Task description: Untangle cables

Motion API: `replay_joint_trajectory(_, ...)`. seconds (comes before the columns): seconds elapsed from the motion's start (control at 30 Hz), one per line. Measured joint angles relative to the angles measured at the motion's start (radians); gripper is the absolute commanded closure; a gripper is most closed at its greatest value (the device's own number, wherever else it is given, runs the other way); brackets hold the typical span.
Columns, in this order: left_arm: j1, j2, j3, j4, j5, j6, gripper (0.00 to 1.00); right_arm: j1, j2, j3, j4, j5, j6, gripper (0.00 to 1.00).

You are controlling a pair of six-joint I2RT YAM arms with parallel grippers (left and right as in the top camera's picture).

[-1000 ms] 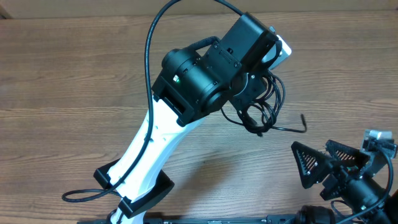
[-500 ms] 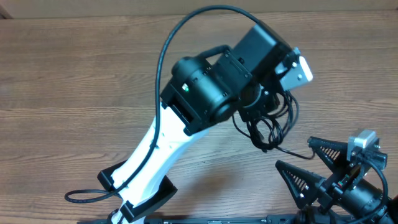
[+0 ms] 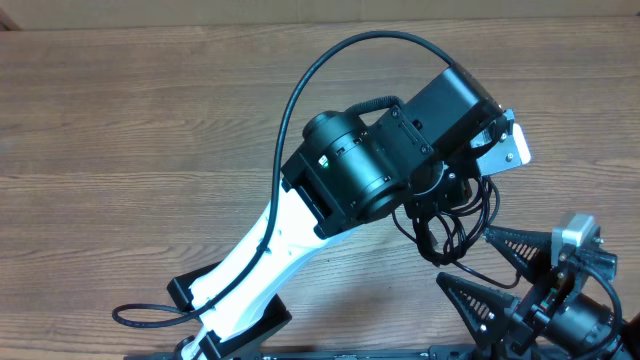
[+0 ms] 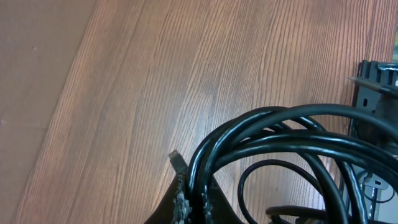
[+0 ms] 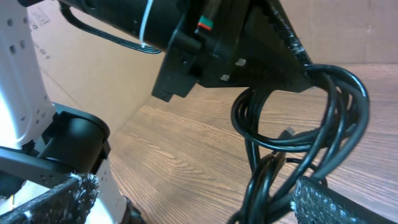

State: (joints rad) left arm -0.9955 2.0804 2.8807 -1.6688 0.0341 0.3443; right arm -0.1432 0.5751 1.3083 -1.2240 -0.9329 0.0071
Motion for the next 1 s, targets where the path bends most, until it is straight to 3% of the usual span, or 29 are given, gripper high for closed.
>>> replay_joint_trajectory(0.47,0.000,0.000,0.000,0.014,0.046,-0.001,0.96,0.000,0.000,0.001,-0.049,-0.001,-0.054,0.00)
replay_joint_trajectory(1.0,0.000,0.002,-0.001,0.024,0.164,0.005,0.96,0.000,0.000,0.001,-0.185,0.292,-0.106,0.00)
